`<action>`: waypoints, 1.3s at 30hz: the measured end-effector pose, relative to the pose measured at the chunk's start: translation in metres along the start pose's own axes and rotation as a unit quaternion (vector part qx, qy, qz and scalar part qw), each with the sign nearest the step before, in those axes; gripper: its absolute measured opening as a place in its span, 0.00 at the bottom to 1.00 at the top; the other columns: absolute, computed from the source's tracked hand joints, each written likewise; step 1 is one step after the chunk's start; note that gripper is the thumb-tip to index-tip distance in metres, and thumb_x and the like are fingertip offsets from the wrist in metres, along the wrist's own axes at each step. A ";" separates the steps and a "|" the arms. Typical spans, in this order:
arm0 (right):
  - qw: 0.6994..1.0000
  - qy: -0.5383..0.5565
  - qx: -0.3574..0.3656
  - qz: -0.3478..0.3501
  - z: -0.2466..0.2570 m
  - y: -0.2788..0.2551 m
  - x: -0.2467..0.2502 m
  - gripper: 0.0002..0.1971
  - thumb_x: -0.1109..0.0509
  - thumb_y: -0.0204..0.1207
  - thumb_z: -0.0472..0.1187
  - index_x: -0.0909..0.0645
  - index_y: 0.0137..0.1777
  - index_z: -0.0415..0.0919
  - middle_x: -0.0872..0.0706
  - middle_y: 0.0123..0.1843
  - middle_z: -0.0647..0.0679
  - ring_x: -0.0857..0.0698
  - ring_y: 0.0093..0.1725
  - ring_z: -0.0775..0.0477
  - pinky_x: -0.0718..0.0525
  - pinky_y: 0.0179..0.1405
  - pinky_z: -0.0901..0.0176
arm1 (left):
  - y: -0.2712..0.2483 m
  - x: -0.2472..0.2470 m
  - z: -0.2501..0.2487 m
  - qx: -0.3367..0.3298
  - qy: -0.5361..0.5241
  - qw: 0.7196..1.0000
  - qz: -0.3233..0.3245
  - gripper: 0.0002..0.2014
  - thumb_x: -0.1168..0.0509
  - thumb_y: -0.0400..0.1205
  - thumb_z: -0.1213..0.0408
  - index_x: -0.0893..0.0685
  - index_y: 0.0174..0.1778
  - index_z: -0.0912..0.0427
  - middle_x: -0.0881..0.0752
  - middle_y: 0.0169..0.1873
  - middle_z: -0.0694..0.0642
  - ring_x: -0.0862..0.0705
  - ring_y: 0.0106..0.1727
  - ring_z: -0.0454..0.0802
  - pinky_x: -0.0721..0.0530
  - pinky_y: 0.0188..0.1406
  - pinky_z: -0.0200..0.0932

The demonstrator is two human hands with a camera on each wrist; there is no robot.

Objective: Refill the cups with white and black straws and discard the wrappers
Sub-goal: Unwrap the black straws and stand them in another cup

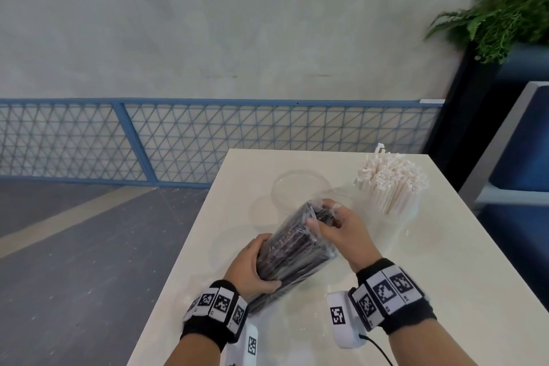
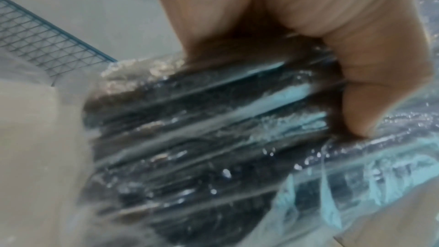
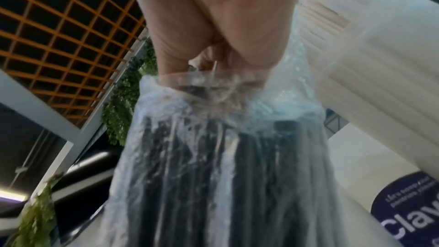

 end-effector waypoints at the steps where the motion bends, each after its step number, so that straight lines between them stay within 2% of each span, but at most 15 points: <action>1: 1.000 0.018 0.002 -0.012 0.001 -0.001 0.001 0.12 0.25 0.71 0.35 0.17 0.51 0.51 0.11 0.48 0.52 0.13 0.50 0.50 0.18 0.55 0.54 | 0.000 0.000 0.000 0.001 -0.001 1.000 -0.002 0.37 0.23 0.60 0.63 0.29 0.65 0.48 0.16 0.58 0.49 0.17 0.61 0.44 0.19 0.64 0.54; 2: 0.999 0.033 0.004 -0.024 0.002 -0.002 0.003 0.12 0.26 0.71 0.33 0.17 0.50 0.49 0.11 0.49 0.49 0.13 0.51 0.48 0.17 0.54 0.55 | 0.000 0.001 0.000 0.003 -0.001 1.000 -0.003 0.37 0.23 0.60 0.63 0.29 0.65 0.48 0.16 0.58 0.50 0.17 0.61 0.45 0.19 0.63 0.54; 6: 0.996 0.061 0.016 -0.062 0.011 -0.002 0.020 0.11 0.27 0.71 0.31 0.17 0.53 0.41 0.11 0.52 0.45 0.12 0.44 0.58 0.17 0.39 0.72 | -0.001 0.003 0.006 0.013 -0.002 1.000 -0.006 0.38 0.23 0.60 0.63 0.29 0.66 0.48 0.17 0.60 0.52 0.17 0.62 0.49 0.20 0.63 0.58; 9: 0.993 0.074 0.011 -0.090 0.011 -0.004 0.028 0.15 0.25 0.70 0.34 0.18 0.57 0.39 0.11 0.53 0.45 0.12 0.49 0.49 0.14 0.47 0.61 | -0.002 0.004 0.007 0.014 0.000 1.000 -0.006 0.38 0.23 0.60 0.63 0.30 0.67 0.48 0.18 0.60 0.53 0.18 0.63 0.49 0.21 0.65 0.59; 12: 0.991 0.105 -0.033 -0.076 0.004 -0.009 0.025 0.16 0.25 0.71 0.38 0.19 0.58 0.42 0.11 0.53 0.47 0.12 0.53 0.50 0.16 0.51 0.61 | -0.003 0.006 0.007 0.016 0.018 1.000 0.003 0.38 0.24 0.59 0.61 0.30 0.66 0.44 0.18 0.59 0.51 0.18 0.62 0.48 0.20 0.64 0.58; 16: 0.985 0.141 -0.071 -0.066 -0.003 -0.010 0.010 0.10 0.26 0.72 0.35 0.16 0.52 0.44 0.10 0.51 0.43 0.12 0.53 0.44 0.15 0.55 0.52 | 0.003 0.005 -0.011 -0.003 0.083 0.996 0.022 0.48 0.21 0.53 0.43 0.36 0.68 0.32 0.19 0.62 0.42 0.20 0.64 0.47 0.23 0.65 0.60; 18: 0.985 0.137 -0.068 -0.074 -0.005 -0.011 -0.001 0.10 0.26 0.73 0.38 0.16 0.54 0.40 0.10 0.52 0.41 0.12 0.54 0.43 0.14 0.57 0.46 | 0.010 0.001 -0.030 -0.023 0.071 0.997 0.015 0.50 0.20 0.51 0.40 0.36 0.69 0.33 0.19 0.61 0.39 0.20 0.64 0.43 0.23 0.66 0.55; 21: 0.975 0.180 -0.074 -0.104 -0.006 -0.011 -0.015 0.12 0.30 0.76 0.38 0.18 0.56 0.33 0.11 0.53 0.38 0.12 0.54 0.40 0.15 0.57 0.40 | 0.016 -0.002 -0.055 -0.031 0.054 0.998 -0.002 0.43 0.20 0.53 0.43 0.33 0.64 0.36 0.16 0.56 0.38 0.17 0.58 0.36 0.19 0.60 0.40; 24: 0.962 0.233 -0.053 -0.130 0.005 -0.009 -0.007 0.11 0.34 0.78 0.36 0.22 0.55 0.28 0.11 0.50 0.39 0.12 0.51 0.41 0.14 0.52 0.50 | 0.015 0.001 -0.057 -0.031 0.052 0.998 0.003 0.36 0.19 0.60 0.50 0.30 0.60 0.40 0.15 0.52 0.40 0.17 0.53 0.33 0.21 0.53 0.32; 27: 0.952 0.262 -0.041 -0.153 0.017 -0.002 0.014 0.09 0.36 0.79 0.37 0.24 0.55 0.32 0.14 0.48 0.37 0.14 0.48 0.40 0.14 0.38 0.61 | 0.013 0.004 -0.052 -0.030 0.055 0.998 -0.004 0.33 0.19 0.62 0.53 0.29 0.58 0.41 0.15 0.51 0.40 0.17 0.51 0.32 0.23 0.49 0.24; 30: 0.941 0.285 -0.035 -0.180 0.022 0.000 0.025 0.16 0.34 0.78 0.38 0.26 0.62 0.28 0.16 0.53 0.34 0.15 0.53 0.39 0.13 0.38 0.62 | 0.014 0.006 -0.051 -0.031 0.050 0.998 -0.016 0.31 0.19 0.63 0.55 0.29 0.56 0.37 0.14 0.50 0.41 0.16 0.50 0.32 0.23 0.48 0.23; 34: 0.938 0.242 -0.029 -0.245 0.016 -0.017 0.007 0.30 0.24 0.65 0.44 0.28 0.65 0.36 0.14 0.58 0.43 0.13 0.57 0.50 0.15 0.54 0.59 | 0.014 0.005 -0.052 -0.037 0.046 0.998 -0.001 0.32 0.19 0.63 0.58 0.29 0.55 0.35 0.15 0.50 0.38 0.17 0.51 0.28 0.23 0.49 0.23; 36: 0.920 0.259 -0.039 -0.291 0.010 -0.023 -0.007 0.27 0.23 0.67 0.37 0.30 0.64 0.36 0.14 0.54 0.48 0.13 0.51 0.58 0.15 0.48 0.67 | 0.014 0.003 -0.053 -0.042 0.047 0.998 0.004 0.33 0.19 0.62 0.57 0.30 0.57 0.34 0.15 0.51 0.37 0.17 0.52 0.29 0.21 0.53 0.28; 37: 0.909 0.276 -0.052 -0.308 0.007 -0.024 -0.014 0.25 0.24 0.69 0.35 0.30 0.62 0.36 0.15 0.52 0.49 0.13 0.50 0.57 0.15 0.47 0.69 | 0.014 0.002 -0.054 -0.043 0.046 0.998 0.005 0.33 0.19 0.62 0.57 0.30 0.57 0.34 0.15 0.52 0.37 0.17 0.52 0.30 0.21 0.54 0.30; 39: 0.899 0.295 -0.085 -0.311 0.004 -0.022 -0.024 0.20 0.25 0.70 0.35 0.27 0.60 0.35 0.14 0.53 0.46 0.14 0.54 0.49 0.15 0.54 0.63 | 0.014 0.001 -0.055 -0.045 0.043 0.998 0.004 0.33 0.19 0.63 0.57 0.30 0.58 0.34 0.15 0.53 0.38 0.17 0.53 0.32 0.20 0.55 0.32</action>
Point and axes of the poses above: each hand's wrist, its own y-axis towards the middle knuckle, its own x-axis out of the back of the hand, z = x × y, the point moved 2 cm from there along y, towards the middle knuckle
